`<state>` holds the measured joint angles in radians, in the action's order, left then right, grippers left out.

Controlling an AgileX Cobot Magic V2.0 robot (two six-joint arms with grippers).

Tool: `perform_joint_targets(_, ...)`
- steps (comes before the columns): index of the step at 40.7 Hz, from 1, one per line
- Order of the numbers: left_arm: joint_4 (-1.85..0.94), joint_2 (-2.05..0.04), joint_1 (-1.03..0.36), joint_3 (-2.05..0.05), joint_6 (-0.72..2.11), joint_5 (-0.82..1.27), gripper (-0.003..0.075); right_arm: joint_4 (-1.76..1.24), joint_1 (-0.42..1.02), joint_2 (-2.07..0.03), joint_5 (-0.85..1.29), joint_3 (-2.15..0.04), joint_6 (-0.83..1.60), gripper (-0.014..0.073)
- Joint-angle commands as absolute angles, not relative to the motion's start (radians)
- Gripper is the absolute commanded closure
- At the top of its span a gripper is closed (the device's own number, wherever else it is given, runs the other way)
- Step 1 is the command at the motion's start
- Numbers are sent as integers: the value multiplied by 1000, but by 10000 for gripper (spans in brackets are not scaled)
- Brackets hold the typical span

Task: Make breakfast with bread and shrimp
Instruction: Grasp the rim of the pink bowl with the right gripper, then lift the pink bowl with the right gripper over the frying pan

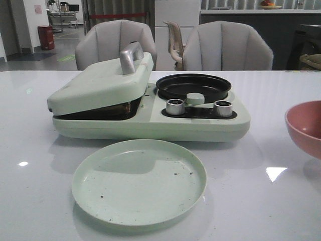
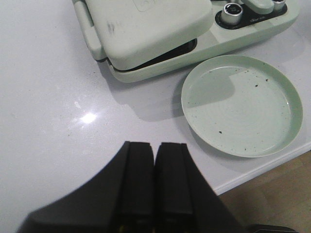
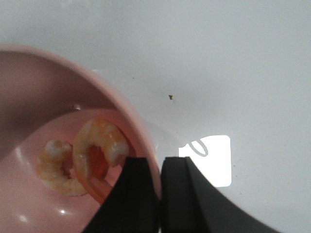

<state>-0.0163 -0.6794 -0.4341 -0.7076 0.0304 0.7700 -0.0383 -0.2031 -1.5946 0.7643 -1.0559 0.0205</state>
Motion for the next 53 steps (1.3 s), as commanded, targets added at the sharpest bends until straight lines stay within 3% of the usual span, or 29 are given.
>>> perform_joint_targets(1, -20, -676, -440, -737, 21, 697, 619, -33, -205, -1495, 755, -1114, 33, 559)
perform_joint_targets(14, -20, -676, -440, -737, 21, 695, 619, -82, -190, -1411, 814, -1245, 38, 559)
perform_joint_targets(25, -20, -676, -440, -737, 21, 695, 619, 51, 10, -1412, 757, -1389, 88, 550)
perform_joint_targets(43, -20, -676, -440, -737, 21, 695, 619, 878, 385, -1553, 722, -1623, -298, 550)
perform_joint_targets(53, -20, -676, -440, -737, 21, 695, 619, 1463, 560, -1738, 932, -1709, -557, 550)
